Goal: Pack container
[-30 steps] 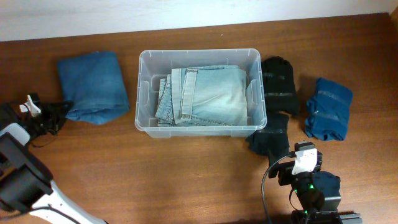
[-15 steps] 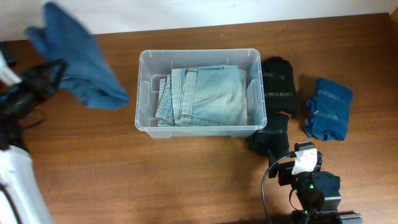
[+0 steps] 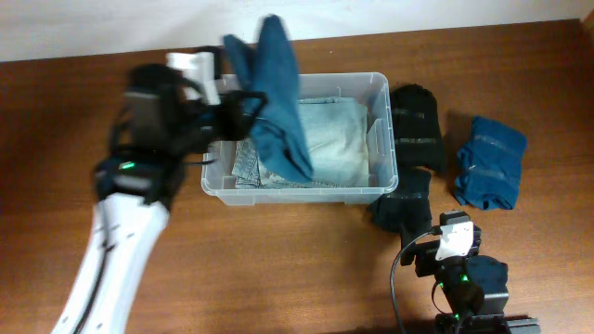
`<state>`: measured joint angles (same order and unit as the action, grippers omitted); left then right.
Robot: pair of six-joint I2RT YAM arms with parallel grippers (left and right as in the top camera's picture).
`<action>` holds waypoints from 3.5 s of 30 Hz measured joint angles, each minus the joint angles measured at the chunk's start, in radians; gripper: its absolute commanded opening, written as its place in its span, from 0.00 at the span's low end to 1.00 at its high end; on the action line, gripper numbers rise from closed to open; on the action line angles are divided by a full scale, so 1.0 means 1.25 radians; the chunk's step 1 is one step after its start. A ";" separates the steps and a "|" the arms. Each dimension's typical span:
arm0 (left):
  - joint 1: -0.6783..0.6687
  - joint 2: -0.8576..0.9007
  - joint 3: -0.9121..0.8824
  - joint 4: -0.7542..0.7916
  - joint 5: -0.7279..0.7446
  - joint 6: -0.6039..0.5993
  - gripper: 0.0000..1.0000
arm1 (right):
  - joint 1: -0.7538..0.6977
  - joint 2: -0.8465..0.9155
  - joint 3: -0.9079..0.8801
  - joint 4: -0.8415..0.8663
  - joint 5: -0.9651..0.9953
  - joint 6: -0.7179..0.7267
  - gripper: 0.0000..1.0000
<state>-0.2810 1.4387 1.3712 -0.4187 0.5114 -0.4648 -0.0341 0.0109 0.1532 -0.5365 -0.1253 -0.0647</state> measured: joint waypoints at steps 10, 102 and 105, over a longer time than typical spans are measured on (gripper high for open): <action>-0.113 0.166 -0.001 -0.013 -0.141 -0.042 0.01 | 0.000 0.000 0.000 0.000 0.000 0.000 0.98; 0.307 -0.063 0.540 -0.871 -0.422 0.305 1.00 | 0.000 0.005 0.012 0.096 -0.381 0.116 0.98; 0.308 -0.063 0.540 -0.871 -0.422 0.305 0.99 | 0.000 0.061 0.095 0.043 -0.352 0.158 0.98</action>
<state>0.1036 1.3594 2.0457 -1.5078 -0.0162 -0.0837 -0.0341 0.0875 0.2718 -0.4824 -0.5648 0.1326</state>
